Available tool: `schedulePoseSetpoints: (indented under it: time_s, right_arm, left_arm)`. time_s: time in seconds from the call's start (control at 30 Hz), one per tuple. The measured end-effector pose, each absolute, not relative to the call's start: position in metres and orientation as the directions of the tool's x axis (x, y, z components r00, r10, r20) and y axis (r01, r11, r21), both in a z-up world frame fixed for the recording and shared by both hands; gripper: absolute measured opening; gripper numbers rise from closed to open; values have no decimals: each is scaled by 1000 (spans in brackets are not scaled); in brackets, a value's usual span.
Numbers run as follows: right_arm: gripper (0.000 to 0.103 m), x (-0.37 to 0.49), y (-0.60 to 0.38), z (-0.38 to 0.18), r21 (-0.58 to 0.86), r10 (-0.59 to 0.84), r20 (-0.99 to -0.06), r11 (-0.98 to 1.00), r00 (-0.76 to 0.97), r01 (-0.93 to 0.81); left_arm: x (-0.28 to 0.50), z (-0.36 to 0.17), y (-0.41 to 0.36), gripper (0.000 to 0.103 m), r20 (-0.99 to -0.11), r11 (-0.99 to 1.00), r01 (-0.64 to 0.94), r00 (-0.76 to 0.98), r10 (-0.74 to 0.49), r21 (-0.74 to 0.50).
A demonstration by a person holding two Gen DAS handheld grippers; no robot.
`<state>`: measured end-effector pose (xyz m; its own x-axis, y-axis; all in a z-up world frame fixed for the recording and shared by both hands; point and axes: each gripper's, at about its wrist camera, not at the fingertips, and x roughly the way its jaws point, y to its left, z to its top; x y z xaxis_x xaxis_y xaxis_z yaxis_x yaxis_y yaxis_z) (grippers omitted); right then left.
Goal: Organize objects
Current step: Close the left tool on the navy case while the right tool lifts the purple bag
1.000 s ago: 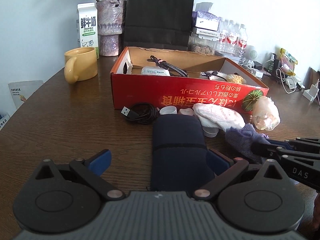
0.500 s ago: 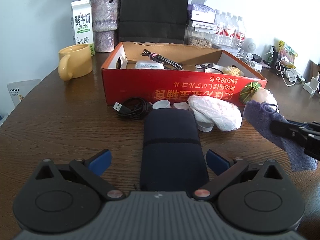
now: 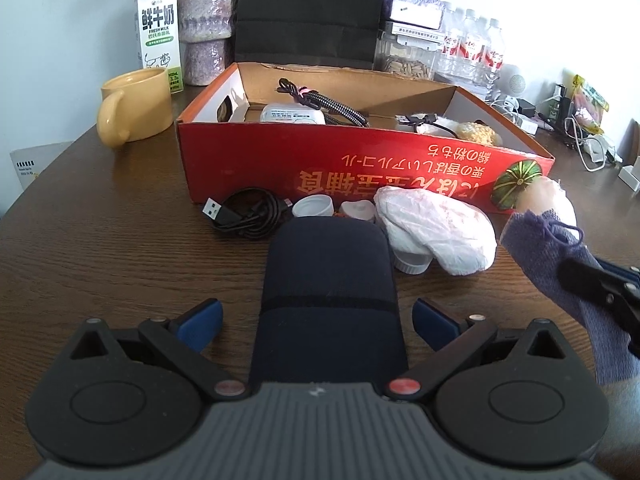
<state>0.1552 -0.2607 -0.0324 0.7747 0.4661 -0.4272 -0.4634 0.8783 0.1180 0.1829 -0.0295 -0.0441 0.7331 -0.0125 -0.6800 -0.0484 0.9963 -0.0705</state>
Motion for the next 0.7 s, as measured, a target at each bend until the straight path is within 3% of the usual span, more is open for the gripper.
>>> schedulePoseSetpoints:
  time_s: [0.17,0.33,0.7]
  right_arm:
    - [12,157,-262,-36,127,470,-425,877,774,-463]
    - [12,156,-260,-39,125,476,-418,874,774,-470]
    - [12,156,-259,-40,125,474,-416,875,776,-468]
  left_arm:
    - [185,-47,-33,102,-673,996,-59,739,3,-61]
    - [180,-45,-35,72,-643,997,-44,766,-5,-60]
    - [172,-40,-35,64,-622,997,-43,783,-9,-69]
